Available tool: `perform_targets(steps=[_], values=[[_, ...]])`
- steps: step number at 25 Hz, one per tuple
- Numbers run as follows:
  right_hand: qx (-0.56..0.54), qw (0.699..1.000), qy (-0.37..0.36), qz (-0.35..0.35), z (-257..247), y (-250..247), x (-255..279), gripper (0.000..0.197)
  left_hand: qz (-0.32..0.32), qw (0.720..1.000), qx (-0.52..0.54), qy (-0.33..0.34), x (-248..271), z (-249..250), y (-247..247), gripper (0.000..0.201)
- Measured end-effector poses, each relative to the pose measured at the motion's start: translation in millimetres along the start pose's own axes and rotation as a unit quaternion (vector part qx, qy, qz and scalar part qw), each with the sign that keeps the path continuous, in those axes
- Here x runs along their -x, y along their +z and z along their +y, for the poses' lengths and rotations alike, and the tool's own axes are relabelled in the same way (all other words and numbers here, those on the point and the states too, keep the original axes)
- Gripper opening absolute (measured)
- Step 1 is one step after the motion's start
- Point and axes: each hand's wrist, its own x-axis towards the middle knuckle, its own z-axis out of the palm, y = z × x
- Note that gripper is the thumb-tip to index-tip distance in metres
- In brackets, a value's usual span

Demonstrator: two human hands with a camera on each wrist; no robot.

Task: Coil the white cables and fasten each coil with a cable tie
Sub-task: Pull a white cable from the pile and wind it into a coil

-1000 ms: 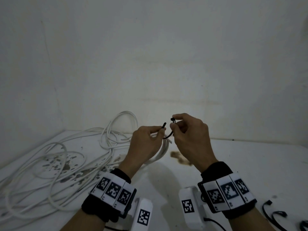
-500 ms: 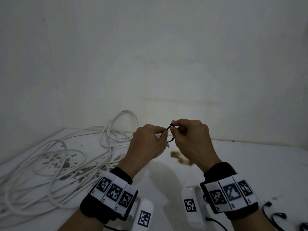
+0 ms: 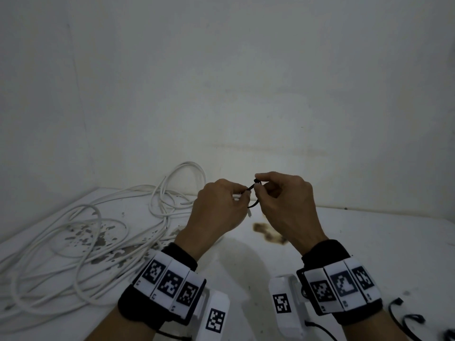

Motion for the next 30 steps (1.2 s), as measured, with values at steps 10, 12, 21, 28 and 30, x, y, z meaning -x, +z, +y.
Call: perform_targets(steps=[10, 12, 21, 28, 30], values=[[0.008, 1.0, 0.004, 0.0, 6.7, 0.5, -0.2, 0.015, 0.007, 1.0, -0.002, 0.008, 2.9, 2.4, 0.3, 0.022], [0.01, 1.0, 0.018, -0.021, 7.8, -0.9, -1.6, 0.012, 0.011, 1.0, -0.005, 0.013, 2.6, 2.6, -1.2, 0.021], [-0.3, 0.933, 0.165, -0.11, 4.8, -21.9, -1.9, 0.013, -0.019, 0.988, 0.072, 0.134, 4.8, 7.8, -12.4, 0.023], [-0.107, 0.99, 0.061, 0.071, -8.2, -25.3, -3.8, 0.013, 0.026, 0.981, 0.172, 0.092, 3.8, 3.9, 7.9, 0.025], [-0.127, 0.986, 0.078, 0.076, -15.3, -29.1, -2.2, 0.014, 0.039, 0.979, 0.192, 0.051, 2.3, -5.1, 9.4, 0.026]])
